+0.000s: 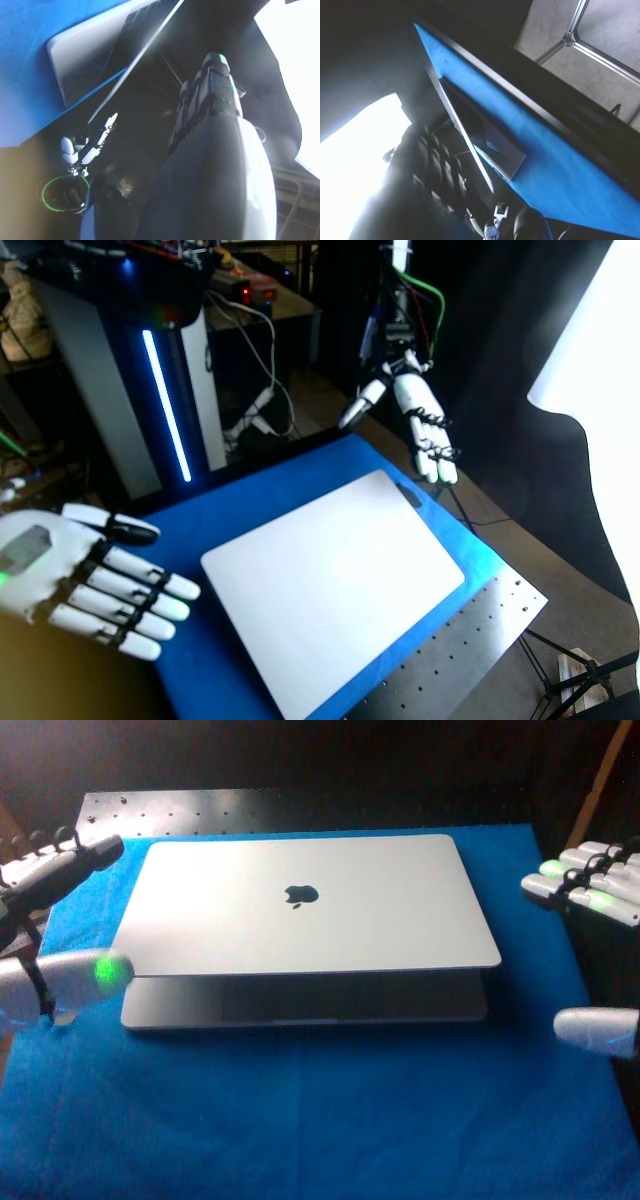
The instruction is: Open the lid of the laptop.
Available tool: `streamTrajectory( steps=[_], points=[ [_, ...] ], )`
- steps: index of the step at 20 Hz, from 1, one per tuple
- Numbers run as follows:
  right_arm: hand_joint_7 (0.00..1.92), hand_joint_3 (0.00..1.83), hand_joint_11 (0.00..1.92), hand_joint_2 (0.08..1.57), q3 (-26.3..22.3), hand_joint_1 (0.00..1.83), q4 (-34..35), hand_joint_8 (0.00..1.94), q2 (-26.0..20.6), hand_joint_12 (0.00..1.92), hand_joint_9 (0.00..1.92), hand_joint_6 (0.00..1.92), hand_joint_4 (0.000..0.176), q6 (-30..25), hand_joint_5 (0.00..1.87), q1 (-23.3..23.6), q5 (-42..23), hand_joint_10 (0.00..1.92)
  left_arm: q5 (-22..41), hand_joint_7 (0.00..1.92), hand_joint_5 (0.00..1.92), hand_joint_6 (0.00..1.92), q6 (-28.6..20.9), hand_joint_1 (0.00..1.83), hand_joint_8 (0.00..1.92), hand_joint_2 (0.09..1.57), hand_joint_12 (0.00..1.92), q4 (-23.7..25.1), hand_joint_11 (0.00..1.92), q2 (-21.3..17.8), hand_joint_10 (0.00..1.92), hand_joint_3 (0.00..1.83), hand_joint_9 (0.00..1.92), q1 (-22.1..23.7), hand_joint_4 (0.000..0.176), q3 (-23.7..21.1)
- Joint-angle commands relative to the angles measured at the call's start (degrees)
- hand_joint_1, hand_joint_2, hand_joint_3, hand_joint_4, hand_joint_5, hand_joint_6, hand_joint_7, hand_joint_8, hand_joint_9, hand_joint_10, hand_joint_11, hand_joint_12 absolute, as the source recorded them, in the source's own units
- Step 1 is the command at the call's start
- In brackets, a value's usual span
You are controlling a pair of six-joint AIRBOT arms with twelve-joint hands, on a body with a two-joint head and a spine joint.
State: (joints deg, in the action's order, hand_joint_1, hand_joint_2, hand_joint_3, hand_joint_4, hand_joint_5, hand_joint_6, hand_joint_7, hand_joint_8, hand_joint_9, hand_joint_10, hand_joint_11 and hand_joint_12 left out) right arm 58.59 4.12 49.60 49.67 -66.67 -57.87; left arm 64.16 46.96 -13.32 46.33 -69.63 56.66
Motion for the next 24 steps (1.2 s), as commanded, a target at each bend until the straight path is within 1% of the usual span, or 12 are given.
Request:
streamTrajectory(
  steps=[1,4,5,7,10,11,13,14,16,17,22,24],
  points=[
    [0.06,0.02,0.00,1.23,0.35,0.00,0.64,0.01,-0.21,0.00,0.03,0.01,0.017,-0.14,0.06,0.62,-6.53,0.01,6.71,0.00,0.00,0.00,-0.19,0.00,0.00,1.14,0.00,-0.62,0.00,0.44,0.00,0.02,0.00,0.24,0.091,0.43],
    [0.07,0.02,0.12,1.27,0.54,0.00,0.01,0.00,0.16,0.05,0.06,0.00,0.011,-0.13,0.06,0.62,-4.91,0.01,6.51,0.00,0.00,0.00,-0.21,0.06,0.00,1.14,0.00,-0.75,0.00,0.93,0.00,0.00,0.00,0.24,0.094,0.72],
    [0.07,0.02,0.12,1.28,0.61,0.00,-0.39,0.00,0.32,0.05,0.06,0.01,0.000,-0.13,0.07,0.63,-4.10,0.01,6.49,0.00,0.00,0.00,-0.21,0.08,0.00,1.14,0.00,-0.75,0.00,0.94,0.00,0.00,0.00,0.24,0.099,0.73],
    [0.03,0.02,0.12,1.32,0.83,0.00,-1.32,0.00,0.82,0.04,0.04,0.00,0.000,-0.13,0.05,0.64,-1.47,0.00,6.49,0.00,0.00,0.00,-0.22,0.16,0.00,1.11,0.00,-0.75,0.00,0.96,0.00,0.00,0.00,0.24,0.124,0.77],
    [0.06,0.01,0.09,1.34,1.10,0.00,-2.39,0.01,1.43,0.02,0.06,0.01,0.000,-0.13,0.08,0.65,0.91,0.01,6.48,0.00,0.00,0.00,-0.26,0.22,0.00,1.10,0.00,-0.76,0.00,1.10,0.00,0.00,0.00,0.24,0.120,0.76],
    [0.05,0.01,0.07,1.35,1.10,0.00,-2.95,0.00,1.49,0.01,0.04,0.00,0.000,-0.14,0.06,0.69,1.54,0.00,6.26,0.00,0.00,0.00,-0.30,0.22,0.00,1.10,0.00,-0.74,0.00,1.10,0.00,0.00,0.00,0.24,0.131,0.76],
    [0.04,0.00,0.07,1.34,1.07,0.00,-3.93,0.00,1.67,0.01,0.04,0.01,0.000,-0.15,0.06,0.83,2.62,0.01,6.11,0.00,0.00,0.00,-0.31,0.25,0.00,1.10,0.00,-0.74,0.00,1.18,0.00,0.00,0.00,0.24,0.136,0.84],
    [0.03,0.01,0.05,1.35,1.07,0.00,-4.32,0.00,1.81,0.00,0.02,0.00,0.000,-0.15,0.06,0.93,3.07,0.00,6.15,0.00,0.00,0.00,-0.32,0.26,0.00,1.10,0.00,-0.75,0.00,1.20,0.00,0.00,0.00,0.24,0.126,0.84],
    [0.02,0.00,0.05,1.35,1.07,0.00,-5.62,0.00,2.17,0.00,0.02,0.00,0.000,-0.15,0.05,1.67,4.38,0.00,5.91,0.00,0.00,0.00,-0.36,0.28,0.00,1.09,0.00,-0.97,0.00,1.48,0.00,0.00,0.00,0.25,0.142,0.99],
    [0.02,0.00,0.04,1.31,1.07,0.00,-6.41,0.00,2.40,0.00,0.01,0.00,0.000,-0.16,0.04,2.17,4.93,0.00,5.70,0.00,0.00,0.00,-0.41,0.27,0.00,1.09,0.00,-1.03,0.00,1.61,0.00,0.00,0.00,0.25,0.129,1.10],
    [0.00,0.00,0.00,1.34,1.09,0.00,-9.03,0.00,3.69,0.00,0.00,0.00,0.000,-0.17,0.00,4.16,5.88,0.00,5.47,0.00,0.00,0.00,-0.83,0.34,0.00,1.09,0.00,-1.10,0.00,2.08,0.00,0.00,0.00,0.25,0.107,1.48],
    [0.00,0.00,0.01,1.32,1.09,0.00,-9.49,0.00,4.16,0.00,0.00,0.00,0.000,-0.20,0.00,4.68,5.94,0.00,5.46,0.00,0.00,0.00,-0.83,0.35,0.00,1.09,0.00,-1.10,0.00,2.15,0.00,0.00,0.00,0.25,0.122,1.50]
  ],
)
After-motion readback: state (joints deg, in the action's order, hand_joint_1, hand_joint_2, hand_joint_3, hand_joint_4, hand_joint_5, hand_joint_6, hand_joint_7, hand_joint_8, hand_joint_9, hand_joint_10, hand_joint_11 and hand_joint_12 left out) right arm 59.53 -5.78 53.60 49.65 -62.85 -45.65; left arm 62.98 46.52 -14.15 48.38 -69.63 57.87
